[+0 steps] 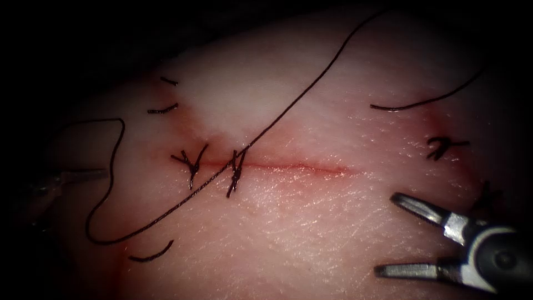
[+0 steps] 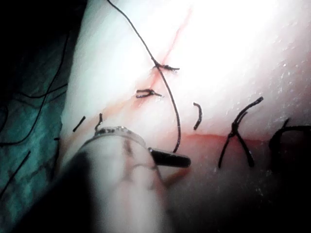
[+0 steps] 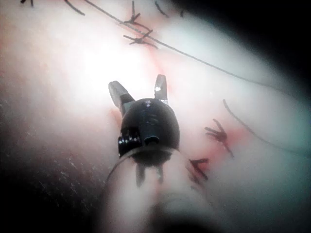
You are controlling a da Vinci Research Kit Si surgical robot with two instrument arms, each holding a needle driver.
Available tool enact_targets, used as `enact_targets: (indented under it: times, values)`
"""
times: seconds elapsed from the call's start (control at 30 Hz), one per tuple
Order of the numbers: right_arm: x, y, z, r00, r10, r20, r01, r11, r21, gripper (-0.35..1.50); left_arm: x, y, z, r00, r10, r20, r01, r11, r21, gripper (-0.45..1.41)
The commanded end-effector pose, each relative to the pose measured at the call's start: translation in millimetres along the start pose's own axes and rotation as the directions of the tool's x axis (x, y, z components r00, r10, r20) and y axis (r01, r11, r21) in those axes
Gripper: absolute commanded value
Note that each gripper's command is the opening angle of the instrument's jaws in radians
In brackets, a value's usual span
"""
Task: Wound Closure
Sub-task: Pull suture away from work area with left hand repeatedly until needle is in sight
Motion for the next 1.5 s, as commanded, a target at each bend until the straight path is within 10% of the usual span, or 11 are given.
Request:
enact_targets:
  times: [0.03, 0.1, 0.13, 0.27, 0.77, 1.13, 1.5]
  values:
    - [0.6, 0.2, 1.2, 1.0, -0.001, -0.006, 0.001, 1.0, -0.001, 1.09, 0.7, -0.9, 0.2, 1.0, 0.003, -0.008, -0.003, 1.0, 0.013, 0.86]
    - [0.6, 0.2, 1.3, 1.0, -0.001, -0.006, 0.001, 1.0, -0.001, 1.09, 1.1, -0.7, 0.4, 1.0, 0.021, -0.013, -0.021, 1.0, 0.009, 0.73]
    - [0.6, 0.2, 1.2, 1.0, -0.001, -0.006, 0.001, 1.0, -0.001, 1.11, 1.1, -0.6, 0.6, 1.0, 0.021, -0.021, -0.021, 1.0, -0.004, 0.2]
    - [0.6, 0.1, 1.2, 1.0, -0.001, -0.006, 0.001, 1.0, 0.0, 1.11, 1.1, -0.6, 1.3, 1.0, 0.02, -0.018, -0.02, 1.0, 0.004, -0.45]
    - [0.5, 0.2, 1.1, 1.0, -0.002, -0.006, 0.002, 1.0, 0.0, 1.11, 2.6, -2.5, 2.2, 0.998, -0.043, -0.05, 0.044, 0.999, 0.012, -0.45]
    - [0.2, -0.1, 1.4, 1.0, 0.0, -0.005, 0.0, 1.0, -0.001, 1.13, 17.0, -4.2, 1.2, 0.982, -0.004, -0.186, -0.002, 1.0, -0.03, -0.45]
    - [-0.4, -0.3, 1.3, 1.0, 0.004, 0.002, -0.004, 1.0, 0.006, 1.11, 24.2, -8.1, 6.3, 0.964, 0.024, -0.264, -0.046, 0.996, -0.078, -0.45]
